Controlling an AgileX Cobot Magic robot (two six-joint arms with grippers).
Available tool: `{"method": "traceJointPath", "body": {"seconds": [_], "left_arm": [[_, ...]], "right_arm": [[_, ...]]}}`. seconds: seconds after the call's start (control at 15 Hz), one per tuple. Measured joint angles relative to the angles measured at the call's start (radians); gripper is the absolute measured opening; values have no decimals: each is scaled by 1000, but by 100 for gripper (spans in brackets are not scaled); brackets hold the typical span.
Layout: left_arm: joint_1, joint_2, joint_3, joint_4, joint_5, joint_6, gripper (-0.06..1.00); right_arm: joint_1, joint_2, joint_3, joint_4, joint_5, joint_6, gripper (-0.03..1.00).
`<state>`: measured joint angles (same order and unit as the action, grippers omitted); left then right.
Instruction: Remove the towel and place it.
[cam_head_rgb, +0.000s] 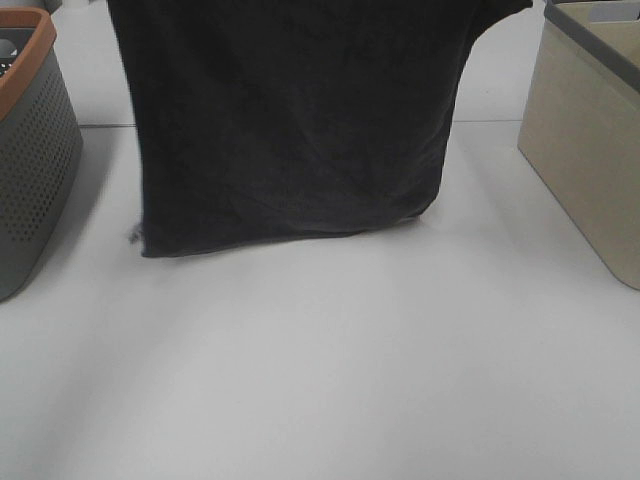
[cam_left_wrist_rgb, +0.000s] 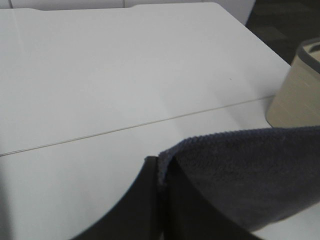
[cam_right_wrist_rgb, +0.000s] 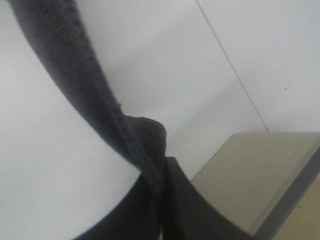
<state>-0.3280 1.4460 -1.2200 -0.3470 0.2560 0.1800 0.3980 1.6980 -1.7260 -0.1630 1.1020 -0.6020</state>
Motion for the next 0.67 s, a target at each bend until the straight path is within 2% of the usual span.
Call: {"method": "traceJointPath", "body": {"seconds": [0.13, 0.27, 0.47, 0.67], "left_arm": [[19, -1, 25, -14, -99, -4, 0], [19, 11, 27, -14, -149, 7, 0], [19, 93, 23, -12, -261, 20, 0], [23, 230, -82, 51, -357, 23, 0]], "right_arm": [[1, 0, -6, 2, -52, 23, 2], [-9, 7, -6, 1, -129, 71, 2], [-67, 41, -6, 21, -307, 145, 2], [-88, 72, -6, 30, -503, 152, 2]]}}
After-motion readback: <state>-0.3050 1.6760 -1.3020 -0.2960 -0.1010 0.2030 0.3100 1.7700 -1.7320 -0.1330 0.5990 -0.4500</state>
